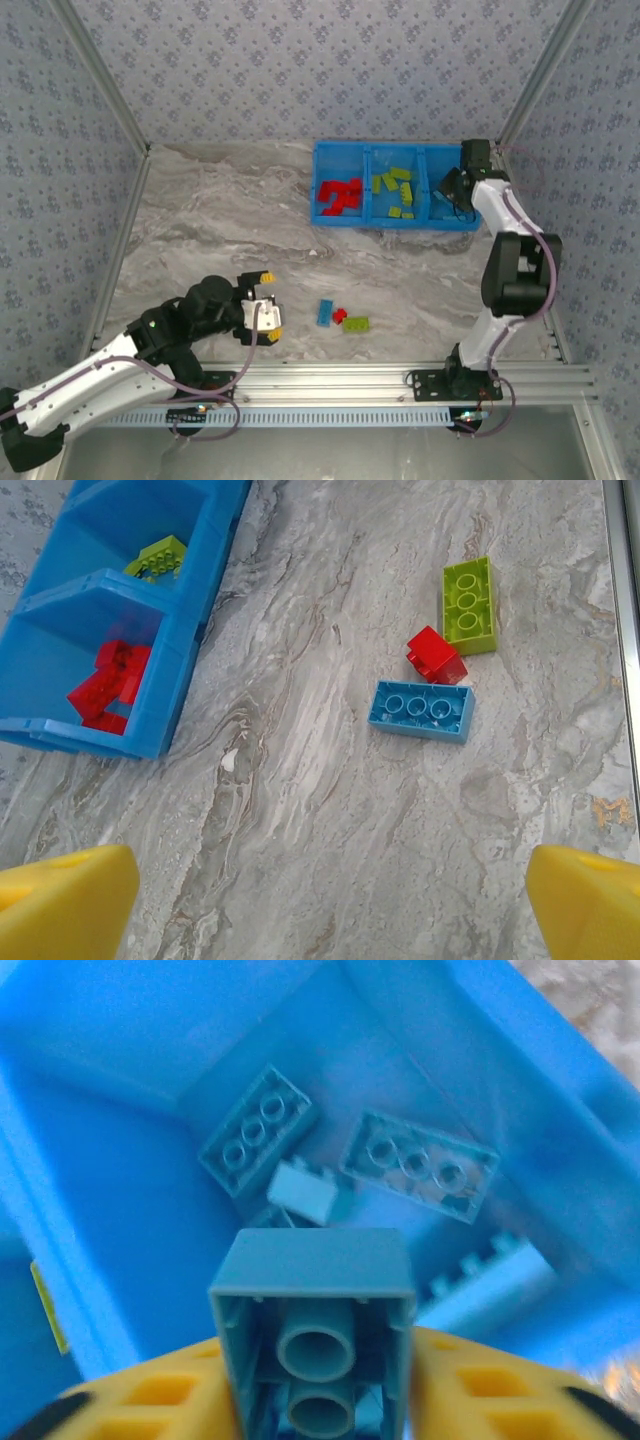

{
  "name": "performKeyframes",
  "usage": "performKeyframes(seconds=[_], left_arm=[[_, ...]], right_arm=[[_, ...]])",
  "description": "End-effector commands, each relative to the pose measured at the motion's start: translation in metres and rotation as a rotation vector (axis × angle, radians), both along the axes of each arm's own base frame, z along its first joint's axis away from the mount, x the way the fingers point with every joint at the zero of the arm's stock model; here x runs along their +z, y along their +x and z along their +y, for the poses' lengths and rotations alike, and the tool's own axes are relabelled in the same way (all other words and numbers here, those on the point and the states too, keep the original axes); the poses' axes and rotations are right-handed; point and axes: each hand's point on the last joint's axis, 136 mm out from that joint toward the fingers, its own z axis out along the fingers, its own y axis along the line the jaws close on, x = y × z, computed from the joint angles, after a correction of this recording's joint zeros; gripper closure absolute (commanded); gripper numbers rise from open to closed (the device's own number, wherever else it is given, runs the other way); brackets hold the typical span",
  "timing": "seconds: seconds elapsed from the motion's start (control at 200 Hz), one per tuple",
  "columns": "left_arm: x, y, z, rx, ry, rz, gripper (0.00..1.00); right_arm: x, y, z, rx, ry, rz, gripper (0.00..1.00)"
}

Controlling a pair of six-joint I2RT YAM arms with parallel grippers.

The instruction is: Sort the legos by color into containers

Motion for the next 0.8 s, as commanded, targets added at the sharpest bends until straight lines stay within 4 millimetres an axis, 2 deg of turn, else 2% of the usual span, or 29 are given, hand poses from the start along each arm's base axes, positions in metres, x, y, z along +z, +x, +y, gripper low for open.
performKeyframes(seconds=[0.0, 0.095, 0.215, 0.27, 0.35, 0.43, 0.445, 0.515, 0.605, 0.795], left_arm=[[0.003, 0.004, 0.003, 0.012, 0.002, -0.023, 0.01], [0.002, 0.005, 0.004, 0.022, 0.005, -0.028, 0.01], [0.001, 0.007, 0.004, 0.027, 0.002, -0.031, 0.01], [0.001, 0.007, 0.004, 0.026, 0.0, -0.029, 0.01], [0.001, 0.005, 0.002, 0.015, -0.004, -0.022, 0.01], [0.001, 0.002, 0.0, -0.006, -0.014, -0.01, 0.01], [0.001, 0.001, -0.001, -0.011, -0.018, -0.007, 0.01], [0.002, -0.007, -0.006, -0.066, -0.044, 0.022, 0.01], [0.005, -0.017, -0.014, -0.133, -0.09, 0.064, 0.01], [0.004, -0.019, -0.02, -0.159, -0.1, 0.104, 0.01]], right_arm=[[0.006, 0.009, 0.003, 0.05, -0.005, 0.029, 0.36], [0.018, 0.007, 0.002, 0.045, -0.006, 0.011, 0.35], [0.038, -0.015, 0.012, 0.067, 0.01, -0.02, 0.33], [0.056, -0.032, 0.022, 0.097, 0.017, -0.058, 0.33], [0.069, -0.071, 0.037, 0.134, 0.023, -0.071, 0.29], [0.086, -0.105, 0.067, 0.258, 0.046, -0.132, 0.27], [0.081, -0.116, 0.075, 0.291, 0.048, -0.121, 0.26], [0.082, -0.152, 0.105, 0.411, 0.025, -0.12, 0.23], [0.067, -0.198, 0.141, 0.566, 0.012, -0.056, 0.18], [0.013, -0.281, 0.199, 0.762, 0.002, 0.163, 0.0]])
